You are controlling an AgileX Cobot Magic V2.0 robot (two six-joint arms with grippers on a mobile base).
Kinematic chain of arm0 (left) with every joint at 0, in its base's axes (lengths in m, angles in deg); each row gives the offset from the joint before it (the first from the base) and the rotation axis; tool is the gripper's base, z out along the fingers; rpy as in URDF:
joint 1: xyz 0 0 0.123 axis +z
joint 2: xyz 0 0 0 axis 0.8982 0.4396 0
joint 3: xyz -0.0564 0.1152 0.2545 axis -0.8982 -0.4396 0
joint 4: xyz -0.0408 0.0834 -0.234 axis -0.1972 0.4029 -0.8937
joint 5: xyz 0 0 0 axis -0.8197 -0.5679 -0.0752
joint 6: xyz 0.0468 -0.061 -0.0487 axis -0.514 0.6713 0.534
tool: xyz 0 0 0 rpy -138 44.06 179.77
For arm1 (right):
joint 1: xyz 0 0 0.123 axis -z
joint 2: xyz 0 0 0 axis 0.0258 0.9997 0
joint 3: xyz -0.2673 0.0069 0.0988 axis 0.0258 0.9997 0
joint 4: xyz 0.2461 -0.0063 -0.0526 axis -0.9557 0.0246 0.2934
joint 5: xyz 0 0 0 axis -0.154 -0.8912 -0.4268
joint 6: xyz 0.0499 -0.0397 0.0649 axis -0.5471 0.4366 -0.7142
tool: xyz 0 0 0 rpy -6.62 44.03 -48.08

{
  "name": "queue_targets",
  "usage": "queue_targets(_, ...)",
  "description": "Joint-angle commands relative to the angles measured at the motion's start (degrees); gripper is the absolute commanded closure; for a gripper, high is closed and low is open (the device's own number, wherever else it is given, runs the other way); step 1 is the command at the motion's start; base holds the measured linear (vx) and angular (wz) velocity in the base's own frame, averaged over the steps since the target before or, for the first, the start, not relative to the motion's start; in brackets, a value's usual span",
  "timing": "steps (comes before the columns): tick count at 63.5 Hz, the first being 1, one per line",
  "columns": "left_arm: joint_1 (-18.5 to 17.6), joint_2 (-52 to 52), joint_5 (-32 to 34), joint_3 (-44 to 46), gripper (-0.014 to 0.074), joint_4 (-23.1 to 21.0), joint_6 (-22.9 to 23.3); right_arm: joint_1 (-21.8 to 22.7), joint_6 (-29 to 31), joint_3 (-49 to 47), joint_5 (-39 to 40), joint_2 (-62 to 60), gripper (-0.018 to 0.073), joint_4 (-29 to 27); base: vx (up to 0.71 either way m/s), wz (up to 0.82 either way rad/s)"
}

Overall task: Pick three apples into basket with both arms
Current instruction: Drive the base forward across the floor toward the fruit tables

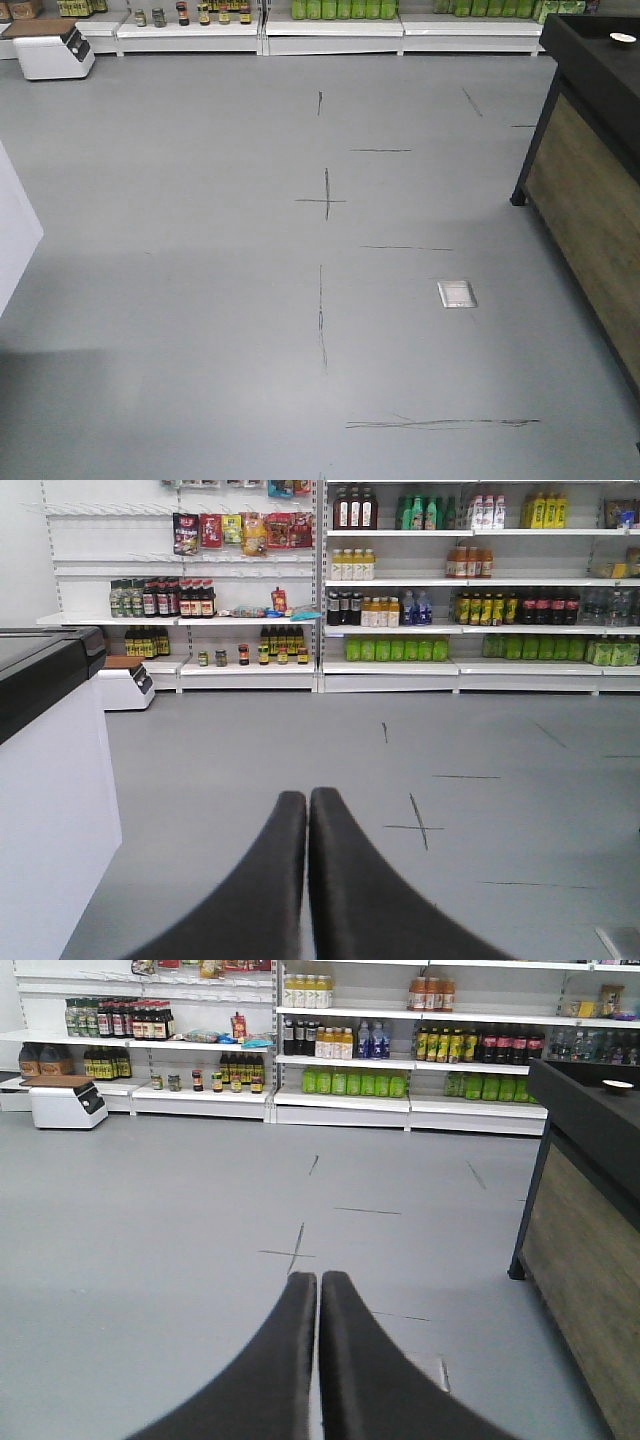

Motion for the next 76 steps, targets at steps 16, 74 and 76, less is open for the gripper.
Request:
queue_targets(16,0.1,-0.8,4.2,-1.4,0.0603,-0.5,0.1,0.5,0.5,0.7,3.9,-0.6,0.0561,0.6,0.00,0.00)
queue_targets(74,0.1,-0.8,4.2,-1.4,0.0603,-0.5,0.1,0.5,0.5,0.7,3.9,-0.6,0.0561,0.6,0.00,0.00)
queue_targets(76,0.1,-0.8,4.2,-1.4,0.0603,-0.5,0.1,0.5,0.5,0.7,3.9,-0.6,0.0561,0.6,0.01,0.05)
